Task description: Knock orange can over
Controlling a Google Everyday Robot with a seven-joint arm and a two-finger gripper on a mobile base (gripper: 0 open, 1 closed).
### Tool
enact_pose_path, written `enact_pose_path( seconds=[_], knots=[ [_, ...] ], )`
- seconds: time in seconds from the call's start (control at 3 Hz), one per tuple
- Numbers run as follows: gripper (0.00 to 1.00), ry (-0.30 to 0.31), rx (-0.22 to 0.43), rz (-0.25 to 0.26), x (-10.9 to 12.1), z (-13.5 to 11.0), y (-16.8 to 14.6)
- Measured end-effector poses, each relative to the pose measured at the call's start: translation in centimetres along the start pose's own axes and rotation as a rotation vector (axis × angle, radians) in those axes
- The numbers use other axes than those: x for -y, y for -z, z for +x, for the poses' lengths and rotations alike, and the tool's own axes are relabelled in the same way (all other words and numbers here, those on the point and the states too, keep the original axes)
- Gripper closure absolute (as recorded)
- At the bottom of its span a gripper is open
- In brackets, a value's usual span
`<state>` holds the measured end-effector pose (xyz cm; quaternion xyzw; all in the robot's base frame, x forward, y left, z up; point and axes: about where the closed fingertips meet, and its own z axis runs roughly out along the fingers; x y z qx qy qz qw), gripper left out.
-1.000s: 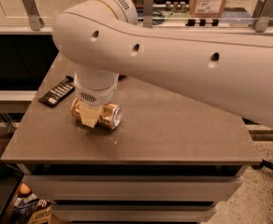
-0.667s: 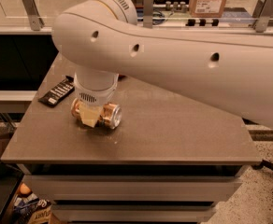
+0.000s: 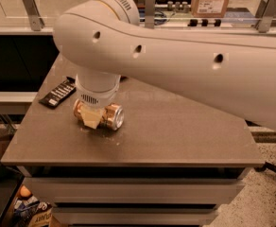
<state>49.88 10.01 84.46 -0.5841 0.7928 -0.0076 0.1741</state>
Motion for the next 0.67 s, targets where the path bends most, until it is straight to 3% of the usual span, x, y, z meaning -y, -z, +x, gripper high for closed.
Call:
enact_pose_path(
  seconds=[0.33,0.67],
  knots=[
    [0.00,0.001,0.000,0.001,-0.03,0.00,0.05],
    [0.00,0.001,0.000,0.001,-0.03,0.00,0.05]
  ],
)
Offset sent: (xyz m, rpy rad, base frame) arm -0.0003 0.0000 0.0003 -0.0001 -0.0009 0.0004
